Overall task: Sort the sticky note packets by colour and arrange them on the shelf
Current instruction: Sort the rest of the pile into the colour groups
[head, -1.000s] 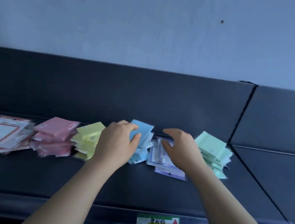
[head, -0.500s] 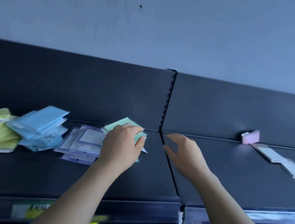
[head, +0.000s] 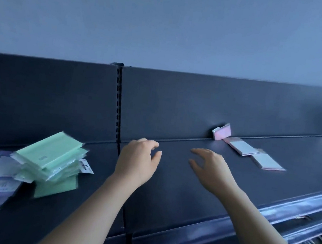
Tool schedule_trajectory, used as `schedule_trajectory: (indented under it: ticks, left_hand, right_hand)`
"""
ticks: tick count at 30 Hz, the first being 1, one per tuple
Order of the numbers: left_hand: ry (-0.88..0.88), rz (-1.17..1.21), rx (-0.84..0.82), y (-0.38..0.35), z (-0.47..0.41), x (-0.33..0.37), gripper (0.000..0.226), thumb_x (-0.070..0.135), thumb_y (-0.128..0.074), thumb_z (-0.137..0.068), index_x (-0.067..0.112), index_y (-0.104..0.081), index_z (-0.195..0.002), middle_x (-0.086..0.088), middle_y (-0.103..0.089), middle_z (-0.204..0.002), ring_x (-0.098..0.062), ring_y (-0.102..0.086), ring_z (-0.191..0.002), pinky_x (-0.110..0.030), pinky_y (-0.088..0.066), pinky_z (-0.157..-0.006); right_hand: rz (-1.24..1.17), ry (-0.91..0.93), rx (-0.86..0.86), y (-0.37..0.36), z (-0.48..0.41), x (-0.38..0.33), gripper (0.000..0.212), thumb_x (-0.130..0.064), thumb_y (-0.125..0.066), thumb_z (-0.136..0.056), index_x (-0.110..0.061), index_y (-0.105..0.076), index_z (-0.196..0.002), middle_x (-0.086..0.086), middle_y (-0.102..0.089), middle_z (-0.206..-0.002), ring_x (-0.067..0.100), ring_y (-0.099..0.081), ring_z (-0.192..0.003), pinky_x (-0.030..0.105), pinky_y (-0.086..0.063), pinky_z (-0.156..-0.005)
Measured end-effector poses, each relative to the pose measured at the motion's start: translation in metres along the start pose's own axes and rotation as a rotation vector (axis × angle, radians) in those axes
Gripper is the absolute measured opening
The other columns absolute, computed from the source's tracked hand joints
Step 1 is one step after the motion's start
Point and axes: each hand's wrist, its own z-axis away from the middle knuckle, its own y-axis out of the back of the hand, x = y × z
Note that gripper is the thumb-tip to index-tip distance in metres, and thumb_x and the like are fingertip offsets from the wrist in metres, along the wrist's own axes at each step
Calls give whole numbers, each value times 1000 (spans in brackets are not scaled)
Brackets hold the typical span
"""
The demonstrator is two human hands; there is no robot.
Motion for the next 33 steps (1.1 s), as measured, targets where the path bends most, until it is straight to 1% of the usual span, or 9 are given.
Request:
schedule_trajectory:
  ticks: [10,15,18,22,25,27,30,31,33]
  left_hand:
    - [4,38,-87,-87,-68,71,35,33,-52,-96,20,-57,-128,4,-61,-116,-17,-54,-107,-28,-44,-83]
    - [100,59,-85,-141,-109,109,38,28,-52,-97,15,-51,-132,-1,-58,-125,-21,-53,-114,-33,-46,-88]
    - [139,27,-76,-171,-136,130,33,25,-53,-96,9,-52,-125,-5,-59,-123,-25,-54,-111,-35,-45,-87]
    - [170,-37,-95,-207,-169,149,26,23,-55,-95,8,-53,-115,-8,-59,-119,-26,-55,-105,-34,-43,-79]
    - [203,-103,-93,-233,-189,152,14,20,-55,-94,12,-45,-88,-8,-60,-105,-25,-50,-87,-33,-37,-67]
    - [223,-108,-94,-246,-199,152,15,18,-54,-93,13,-41,-86,-9,-59,-104,-28,-53,-90,-33,-37,-67]
    - [228,-93,-75,-258,-209,149,11,18,-55,-93,9,-54,-100,-10,-56,-111,-29,-55,-99,-34,-42,-72]
    - [226,-88,-72,-261,-211,147,15,18,-54,-93,9,-58,-105,-10,-55,-112,-29,-55,-98,-35,-43,-72]
    - [228,-66,-52,-262,-211,143,14,17,-52,-93,9,-62,-97,-10,-55,-107,-28,-53,-85,-32,-40,-66]
  right_hand:
    - [65,-181,9,28,-39,127,38,-30,-52,-95,-15,-59,-128,3,-59,-133,24,-52,-122,31,-38,-97]
    - [124,-211,-3,41,-72,199,35,-28,-49,-94,-3,-61,-114,10,-64,-118,30,-53,-112,37,-41,-92]
    - [133,-222,-31,43,-92,231,37,-35,-51,-94,-4,-60,-113,8,-62,-118,28,-52,-114,35,-39,-93]
    - [114,-254,-77,39,-117,258,33,-47,-53,-86,-15,-43,-85,-3,-54,-91,24,-53,-101,33,-36,-82]
    - [111,-267,-119,33,-129,271,43,-57,-57,-79,-17,-42,-85,-4,-51,-88,23,-53,-99,34,-38,-85]
    - [81,-269,-146,29,-134,277,49,-62,-61,-73,-18,-46,-88,-3,-55,-91,22,-53,-98,35,-41,-86]
    - [35,-248,-151,23,-137,287,53,-65,-64,-68,-19,-51,-92,-4,-59,-96,20,-52,-99,33,-41,-87]
    - [26,-231,-144,21,-138,290,53,-65,-63,-67,-20,-52,-91,-5,-59,-96,19,-52,-99,32,-41,-87]
    - [16,-195,-130,18,-139,294,52,-68,-62,-66,-22,-52,-87,-8,-58,-92,17,-51,-100,31,-40,-86]
